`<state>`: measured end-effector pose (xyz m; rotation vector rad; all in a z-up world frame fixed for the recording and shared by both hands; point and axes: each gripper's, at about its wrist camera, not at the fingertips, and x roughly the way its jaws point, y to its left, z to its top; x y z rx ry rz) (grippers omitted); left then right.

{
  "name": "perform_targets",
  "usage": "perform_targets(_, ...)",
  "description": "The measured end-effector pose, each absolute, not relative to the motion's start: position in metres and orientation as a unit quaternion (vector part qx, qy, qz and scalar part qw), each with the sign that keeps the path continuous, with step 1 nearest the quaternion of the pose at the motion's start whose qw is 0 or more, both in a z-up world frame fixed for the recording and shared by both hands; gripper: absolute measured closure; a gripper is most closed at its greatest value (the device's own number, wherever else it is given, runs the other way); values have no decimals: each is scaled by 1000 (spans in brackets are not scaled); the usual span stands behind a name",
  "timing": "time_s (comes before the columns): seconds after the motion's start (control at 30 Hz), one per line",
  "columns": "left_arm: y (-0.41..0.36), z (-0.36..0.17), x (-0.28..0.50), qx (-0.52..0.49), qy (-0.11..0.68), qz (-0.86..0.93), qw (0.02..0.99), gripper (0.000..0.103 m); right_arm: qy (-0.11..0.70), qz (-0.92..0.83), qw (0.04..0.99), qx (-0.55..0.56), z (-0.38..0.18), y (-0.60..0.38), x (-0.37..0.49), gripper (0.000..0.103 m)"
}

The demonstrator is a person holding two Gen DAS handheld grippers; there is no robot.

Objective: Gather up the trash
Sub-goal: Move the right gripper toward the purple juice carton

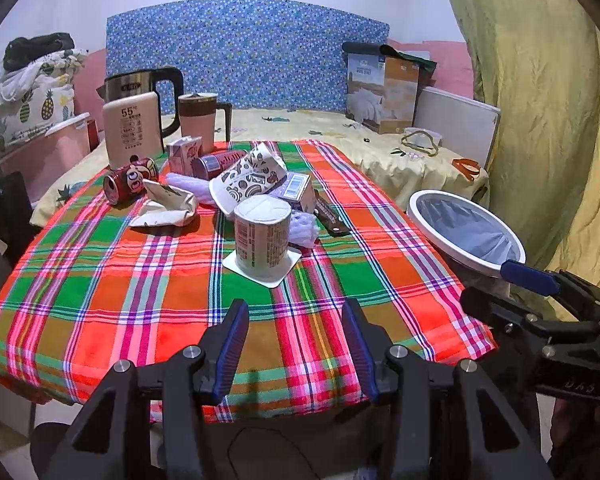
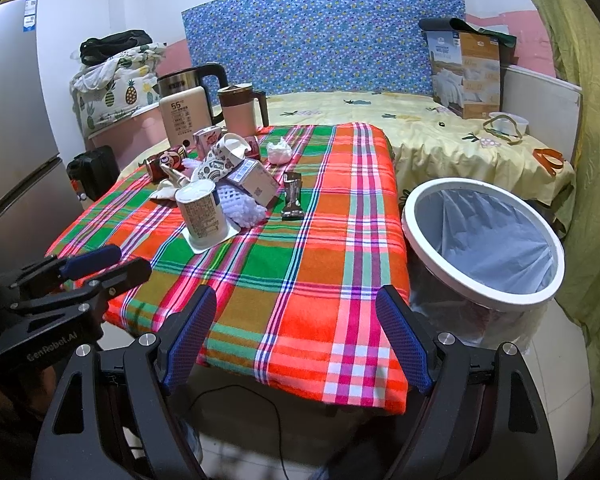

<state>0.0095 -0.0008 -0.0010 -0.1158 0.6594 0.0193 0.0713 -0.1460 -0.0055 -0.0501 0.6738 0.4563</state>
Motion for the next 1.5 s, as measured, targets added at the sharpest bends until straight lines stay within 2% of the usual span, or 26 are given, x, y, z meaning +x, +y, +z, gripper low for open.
perform_targets(0.77, 29, -25, 101, -56, 328, 16, 943, 53, 332, 258, 906, -53, -9, -126, 122, 20)
perform_targets(1.4, 51, -24, 111, -62, 307, 1, 950, 55, 315, 332, 884, -98, -9, -76, 184, 20)
perform_targets(1.5, 56, -24, 110, -67, 309, 4, 949, 55, 314, 345, 878, -104, -10, -68, 191, 24)
